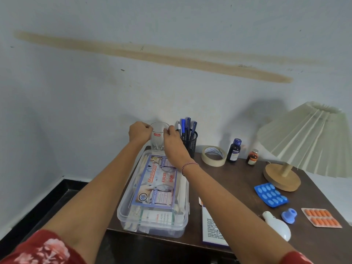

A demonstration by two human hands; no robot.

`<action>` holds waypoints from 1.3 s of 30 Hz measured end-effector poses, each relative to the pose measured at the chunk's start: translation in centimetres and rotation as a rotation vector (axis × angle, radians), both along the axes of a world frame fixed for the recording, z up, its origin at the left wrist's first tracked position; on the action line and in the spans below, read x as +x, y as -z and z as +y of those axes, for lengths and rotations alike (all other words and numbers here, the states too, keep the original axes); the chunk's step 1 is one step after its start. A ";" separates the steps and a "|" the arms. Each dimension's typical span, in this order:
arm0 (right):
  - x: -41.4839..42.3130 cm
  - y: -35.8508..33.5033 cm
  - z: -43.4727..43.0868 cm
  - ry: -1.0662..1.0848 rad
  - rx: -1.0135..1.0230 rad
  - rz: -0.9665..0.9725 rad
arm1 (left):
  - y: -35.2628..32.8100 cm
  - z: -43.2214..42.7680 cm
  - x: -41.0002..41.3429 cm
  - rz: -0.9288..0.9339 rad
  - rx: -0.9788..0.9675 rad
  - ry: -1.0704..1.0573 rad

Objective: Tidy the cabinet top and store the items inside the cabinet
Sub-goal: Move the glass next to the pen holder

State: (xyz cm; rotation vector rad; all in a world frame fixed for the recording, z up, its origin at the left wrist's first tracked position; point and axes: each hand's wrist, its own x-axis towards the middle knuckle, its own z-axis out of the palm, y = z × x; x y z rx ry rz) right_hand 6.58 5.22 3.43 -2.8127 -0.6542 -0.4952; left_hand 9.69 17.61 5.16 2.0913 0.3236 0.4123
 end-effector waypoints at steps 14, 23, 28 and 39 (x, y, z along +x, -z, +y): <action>-0.7 0.9 -0.7 -0.093 -0.130 -0.137 | 1.9 -1.4 -4.8 -0.057 0.639 0.120; 0.6 0.5 -0.8 -0.091 -0.111 -0.081 | 0.4 -1.3 -3.8 0.061 0.864 0.150; 1.0 -0.2 -0.6 -0.078 -0.098 -0.033 | -0.2 -1.5 -3.5 0.114 0.883 0.167; -2.3 -1.4 -3.2 -0.074 0.033 -0.009 | -2.1 -1.2 -6.7 0.224 0.845 0.236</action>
